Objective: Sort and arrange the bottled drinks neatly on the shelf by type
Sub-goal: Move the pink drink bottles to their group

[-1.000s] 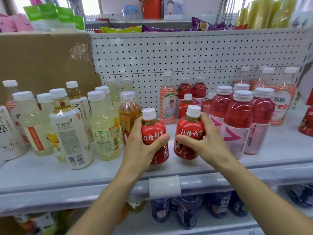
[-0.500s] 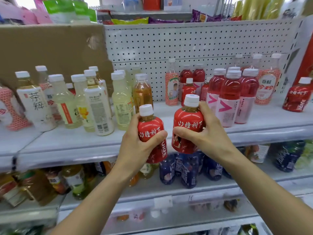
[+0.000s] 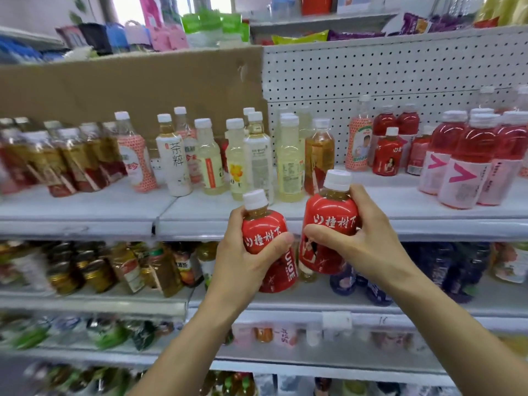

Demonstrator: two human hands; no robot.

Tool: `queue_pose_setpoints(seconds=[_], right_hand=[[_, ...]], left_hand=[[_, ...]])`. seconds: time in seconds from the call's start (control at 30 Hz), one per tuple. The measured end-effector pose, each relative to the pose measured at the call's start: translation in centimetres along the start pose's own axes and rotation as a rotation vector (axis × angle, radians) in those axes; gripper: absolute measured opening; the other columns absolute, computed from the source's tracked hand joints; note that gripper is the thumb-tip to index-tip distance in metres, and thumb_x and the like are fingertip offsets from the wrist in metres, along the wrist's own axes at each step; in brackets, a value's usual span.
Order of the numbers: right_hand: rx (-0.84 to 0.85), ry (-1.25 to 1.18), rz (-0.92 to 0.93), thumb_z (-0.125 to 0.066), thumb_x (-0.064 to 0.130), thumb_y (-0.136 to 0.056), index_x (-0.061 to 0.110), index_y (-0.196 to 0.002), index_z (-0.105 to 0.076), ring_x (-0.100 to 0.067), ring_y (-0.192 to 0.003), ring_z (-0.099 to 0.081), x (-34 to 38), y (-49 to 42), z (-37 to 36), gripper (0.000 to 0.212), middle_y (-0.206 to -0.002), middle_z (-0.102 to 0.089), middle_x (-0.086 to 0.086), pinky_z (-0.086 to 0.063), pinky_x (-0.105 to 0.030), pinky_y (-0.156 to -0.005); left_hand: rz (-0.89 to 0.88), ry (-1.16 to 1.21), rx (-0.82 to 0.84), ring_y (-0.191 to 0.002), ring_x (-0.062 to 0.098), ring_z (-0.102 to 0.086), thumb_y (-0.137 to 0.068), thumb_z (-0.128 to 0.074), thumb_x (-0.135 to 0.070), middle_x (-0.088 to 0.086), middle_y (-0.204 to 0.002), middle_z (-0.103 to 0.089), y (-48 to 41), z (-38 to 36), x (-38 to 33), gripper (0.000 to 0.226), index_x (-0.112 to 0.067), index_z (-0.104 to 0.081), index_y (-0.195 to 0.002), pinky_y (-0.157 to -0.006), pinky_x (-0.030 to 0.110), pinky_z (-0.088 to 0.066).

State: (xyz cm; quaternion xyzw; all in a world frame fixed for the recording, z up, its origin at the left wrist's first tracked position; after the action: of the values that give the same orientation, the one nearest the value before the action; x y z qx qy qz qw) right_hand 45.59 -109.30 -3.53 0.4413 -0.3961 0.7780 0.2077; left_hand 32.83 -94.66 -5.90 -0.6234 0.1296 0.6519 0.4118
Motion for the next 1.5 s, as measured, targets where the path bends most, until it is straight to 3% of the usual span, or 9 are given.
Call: queue_pose_setpoints(seconds=[0.2,0.3,0.43,0.53,0.63,0.8,0.97,1.13,1.5], right_hand=[[0.047,-0.005,0.030,-0.079,0.051,-0.062,0.044,-0.127,-0.044,-0.002,-0.100,-0.063,1.9,-2.2,-6.8,0.074,-0.116,-0.058,0.017,-0.056,-0.022,-0.077],[0.041,0.006,0.047,-0.079,0.053,-0.061,0.049,-0.126,-0.044,0.007,-0.098,-0.061,2.5,-3.8,-10.9,0.073,-0.114,-0.057,0.021,-0.055,-0.014,-0.067],[0.002,0.004,0.023,-0.083,0.050,-0.063,0.050,-0.125,-0.046,0.005,-0.097,-0.063,2.9,-6.2,-16.6,0.072,-0.112,-0.060,0.021,-0.056,-0.019,-0.072],[-0.050,0.015,0.005,-0.080,0.051,-0.062,0.049,-0.125,-0.045,0.007,-0.097,-0.060,3.1,-7.9,-20.3,0.072,-0.111,-0.057,0.025,-0.051,-0.016,-0.069],[-0.125,0.030,-0.016,-0.081,0.047,-0.066,0.047,-0.129,-0.041,0.003,-0.100,-0.058,3.0,-9.3,-22.5,0.074,-0.114,-0.053,0.025,-0.048,-0.016,-0.073],[-0.195,0.085,-0.030,-0.082,0.038,-0.072,0.043,-0.124,-0.040,0.001,-0.100,-0.056,2.9,-12.1,-23.8,0.067,-0.111,-0.053,0.022,-0.045,-0.016,-0.075],[-0.195,0.203,-0.052,-0.082,0.040,-0.075,0.035,-0.130,-0.040,-0.004,-0.106,-0.052,1.2,-15.2,-24.5,0.069,-0.120,-0.051,0.014,-0.040,-0.016,-0.080],[-0.180,0.232,-0.096,-0.082,0.039,-0.076,0.034,-0.135,-0.037,-0.009,-0.112,-0.051,-0.9,-16.9,-25.2,0.074,-0.123,-0.050,0.011,-0.041,-0.027,-0.091],[-0.097,0.296,-0.121,-0.082,0.038,-0.075,0.033,-0.141,-0.027,-0.014,-0.121,-0.048,-2.7,-18.8,-25.7,0.085,-0.137,-0.044,0.002,-0.044,-0.037,-0.104]], left_hand=[[0.013,0.004,-0.055,-0.091,-0.008,-0.064,-0.061,-0.075,-0.058,-0.015,-0.109,-0.063,-1.3,7.3,2.0,0.065,-0.048,-0.046,-0.119,-0.072,0.017,-0.056],[0.016,-0.003,-0.064,-0.091,-0.007,-0.064,-0.060,-0.074,-0.060,-0.017,-0.109,-0.062,-3.0,11.2,3.4,0.071,-0.047,-0.044,-0.123,-0.072,0.017,-0.056],[0.044,-0.030,-0.049,-0.098,0.005,-0.066,-0.058,-0.074,-0.064,-0.013,-0.114,-0.062,-6.2,16.9,5.5,0.080,-0.045,-0.043,-0.129,-0.084,0.032,-0.059],[0.031,-0.041,-0.009,-0.094,0.000,-0.065,-0.060,-0.073,-0.061,-0.018,-0.111,-0.060,-8.9,20.5,6.5,0.071,-0.049,-0.042,-0.123,-0.078,0.025,-0.057],[-0.016,-0.076,0.039,-0.101,0.003,-0.060,-0.065,-0.072,-0.058,-0.020,-0.114,-0.054,-12.0,22.5,6.9,0.074,-0.043,-0.039,-0.130,-0.087,0.028,-0.054],[-0.101,-0.104,0.148,-0.116,0.010,-0.055,-0.080,-0.076,-0.043,-0.015,-0.125,-0.050,-17.7,22.1,8.4,0.072,-0.037,-0.034,-0.138,-0.100,0.037,-0.050],[-0.123,-0.089,0.213,-0.123,0.013,-0.056,-0.078,-0.077,-0.047,-0.009,-0.135,-0.053,-21.6,20.3,11.1,0.068,-0.044,-0.034,-0.131,-0.104,0.049,-0.049],[-0.115,-0.075,0.249,-0.129,0.013,-0.049,-0.069,-0.070,-0.071,-0.011,-0.139,-0.048,-23.0,19.3,12.8,0.075,-0.053,-0.031,-0.130,-0.108,0.049,-0.046],[-0.111,-0.129,0.217,-0.133,0.012,-0.042,-0.085,-0.070,-0.050,-0.010,-0.145,-0.037,-23.6,19.1,13.5,0.075,-0.045,-0.024,-0.143,-0.111,0.047,-0.043]])
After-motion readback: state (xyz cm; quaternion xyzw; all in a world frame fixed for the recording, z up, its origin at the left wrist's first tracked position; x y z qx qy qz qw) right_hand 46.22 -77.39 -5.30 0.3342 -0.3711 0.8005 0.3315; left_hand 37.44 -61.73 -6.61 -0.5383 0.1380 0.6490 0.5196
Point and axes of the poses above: each hand's wrist, its own y-axis away from the middle knuckle, its own z-axis out of the back of the hand, x = y × z, the point moved 3 cm from there along -y, towards the middle knuckle
